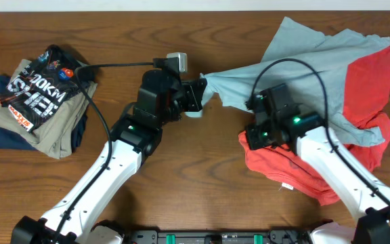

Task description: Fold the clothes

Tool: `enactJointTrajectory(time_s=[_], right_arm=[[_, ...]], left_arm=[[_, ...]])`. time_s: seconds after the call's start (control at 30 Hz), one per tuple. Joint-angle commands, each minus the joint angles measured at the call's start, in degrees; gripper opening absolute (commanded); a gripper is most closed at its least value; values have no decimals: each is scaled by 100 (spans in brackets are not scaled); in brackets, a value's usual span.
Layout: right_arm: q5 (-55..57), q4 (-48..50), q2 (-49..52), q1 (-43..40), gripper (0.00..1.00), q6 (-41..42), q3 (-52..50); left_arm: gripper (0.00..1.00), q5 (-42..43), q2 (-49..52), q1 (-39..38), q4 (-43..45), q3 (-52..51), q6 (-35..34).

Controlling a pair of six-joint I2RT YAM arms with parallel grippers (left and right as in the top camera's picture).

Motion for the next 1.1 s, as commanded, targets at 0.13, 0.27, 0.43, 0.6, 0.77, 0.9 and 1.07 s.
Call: enactJointTrajectory(time_s=[0.13,0.27,0.43,0.6,0.77,0.9,1.07], right_arm=[[442,1145,9,142,11,-35,-861],[660,1462,127,-63,10,-37,-1272],[1158,1434,535,-470,2,107,-1469],[2485,885,914,-1355,2,1357,-1467],[3038,625,966,-2787,6,1552,-1416],[3359,326,966,-3967,7,1580,-1084],[3060,-369,964,-5187,8,2173,-319]], left_arm=[[6,-319,-46,48,-328,122,116],[6,-599,-46,48,-769,122,271],[6,-1165,-46,59,-1427,122,610],[6,-2050,-46,302,-2081,122,970],[6,-2433,-46,1123,-2341,122,1200],[6,-2430,-46,1786,-2319,122,1198],[6,-2345,-44,2240,-2157,122,1272]])
